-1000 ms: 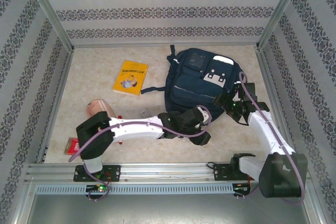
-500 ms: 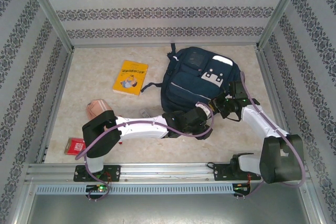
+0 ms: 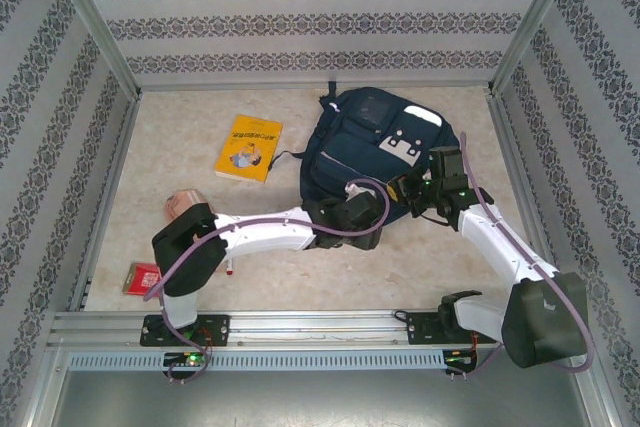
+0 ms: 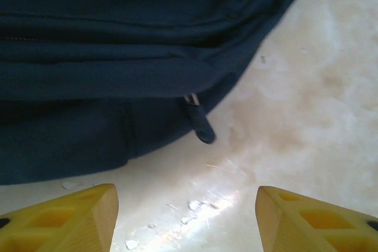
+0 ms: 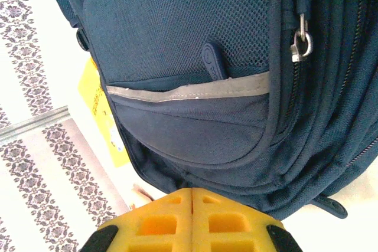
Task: Pack books, pencil case, and school supplies into a backpack
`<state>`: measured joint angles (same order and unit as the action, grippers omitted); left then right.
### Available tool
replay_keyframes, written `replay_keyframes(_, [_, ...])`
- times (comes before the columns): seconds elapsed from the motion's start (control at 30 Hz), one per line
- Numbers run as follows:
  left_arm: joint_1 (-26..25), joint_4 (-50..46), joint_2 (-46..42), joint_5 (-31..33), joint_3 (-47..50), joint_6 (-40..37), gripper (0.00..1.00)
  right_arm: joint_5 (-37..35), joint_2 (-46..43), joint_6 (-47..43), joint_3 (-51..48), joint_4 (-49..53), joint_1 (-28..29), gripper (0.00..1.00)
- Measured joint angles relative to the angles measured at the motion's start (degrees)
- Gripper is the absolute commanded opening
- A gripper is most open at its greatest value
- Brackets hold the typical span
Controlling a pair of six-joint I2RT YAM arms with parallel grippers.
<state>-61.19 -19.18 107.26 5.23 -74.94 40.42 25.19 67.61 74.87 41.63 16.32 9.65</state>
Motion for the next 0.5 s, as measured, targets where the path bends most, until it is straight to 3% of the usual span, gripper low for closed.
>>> replay_keyframes(0.03, [0.2, -0.3, 0.9, -0.1, -0.7, 0.2, 0.62, 0.0, 0.1, 0.1, 0.0, 0.2, 0.0, 0.37])
replay_keyframes(0.1, [0.2, -0.6, 3.1, -0.6, -2.7, 0.5, 0.61, 0.0, 0.4, -0.1, 0.3, 1.6, -0.1, 0.51])
replay_keyframes(0.4, [0.0, -4.4, 9.0, -1.6, -10.3, 2.8, 0.57, -0.3, -0.4, -1.7, 1.0, 8.6, -3.9, 0.54])
replay_keyframes(0.5, [0.0, -6.6, 12.2, -1.3, -13.8, 4.0, 0.44, -0.3, -0.8, -2.2, 1.0, 9.1, -3.9, 0.54])
